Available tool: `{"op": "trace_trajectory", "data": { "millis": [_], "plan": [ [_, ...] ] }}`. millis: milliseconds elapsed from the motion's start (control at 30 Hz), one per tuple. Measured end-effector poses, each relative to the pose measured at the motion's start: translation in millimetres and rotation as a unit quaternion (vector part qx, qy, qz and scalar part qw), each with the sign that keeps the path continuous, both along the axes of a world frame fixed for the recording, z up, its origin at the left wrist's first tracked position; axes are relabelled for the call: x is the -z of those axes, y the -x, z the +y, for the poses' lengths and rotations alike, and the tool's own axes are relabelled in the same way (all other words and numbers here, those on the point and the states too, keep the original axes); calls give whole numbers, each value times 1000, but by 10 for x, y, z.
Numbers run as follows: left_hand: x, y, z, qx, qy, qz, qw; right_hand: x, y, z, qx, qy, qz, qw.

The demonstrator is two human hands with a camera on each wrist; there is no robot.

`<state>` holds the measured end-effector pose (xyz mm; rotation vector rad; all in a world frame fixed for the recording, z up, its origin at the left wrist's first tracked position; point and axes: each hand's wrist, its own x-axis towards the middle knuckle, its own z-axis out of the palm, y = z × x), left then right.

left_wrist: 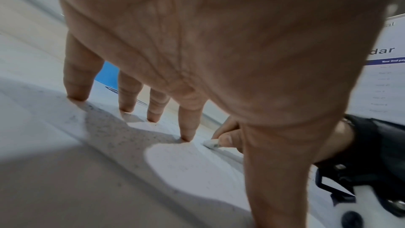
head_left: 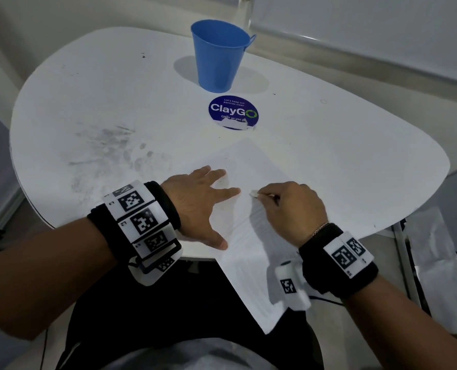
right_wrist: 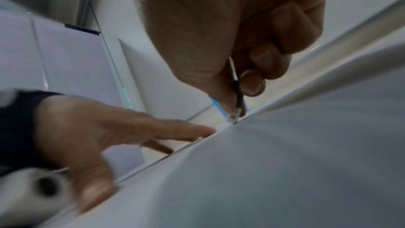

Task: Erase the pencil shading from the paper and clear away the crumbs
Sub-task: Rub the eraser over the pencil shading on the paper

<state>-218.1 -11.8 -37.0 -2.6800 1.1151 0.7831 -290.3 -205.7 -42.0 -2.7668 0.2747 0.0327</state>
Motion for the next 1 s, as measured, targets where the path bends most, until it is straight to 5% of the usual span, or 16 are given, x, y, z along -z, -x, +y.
{"op": "trace_trajectory", "data": {
  "millis": [167, 333, 467, 633, 800, 1000],
  "plan": [
    [17, -7, -18, 4, -4, -6, 1000, -21, 180, 263, -113, -71, 45, 990],
    [3, 0, -5, -2, 0, -2, 1000, -20, 19, -18, -15, -28, 5, 999],
    [16, 7, -11, 1, -4, -5, 1000, -25, 193, 256, -107, -56, 41, 992],
    [2, 14, -7, -2, 0, -5, 1000, -68, 32, 11, -16, -18, 13, 1000],
    [0, 9, -24, 0, -7, -4, 1000, -84, 202, 246, -110, -34, 61, 991],
    [2, 9, -11, -1, -6, -5, 1000, -76, 62, 8, -22, 7, 17, 1000]
  ]
}}
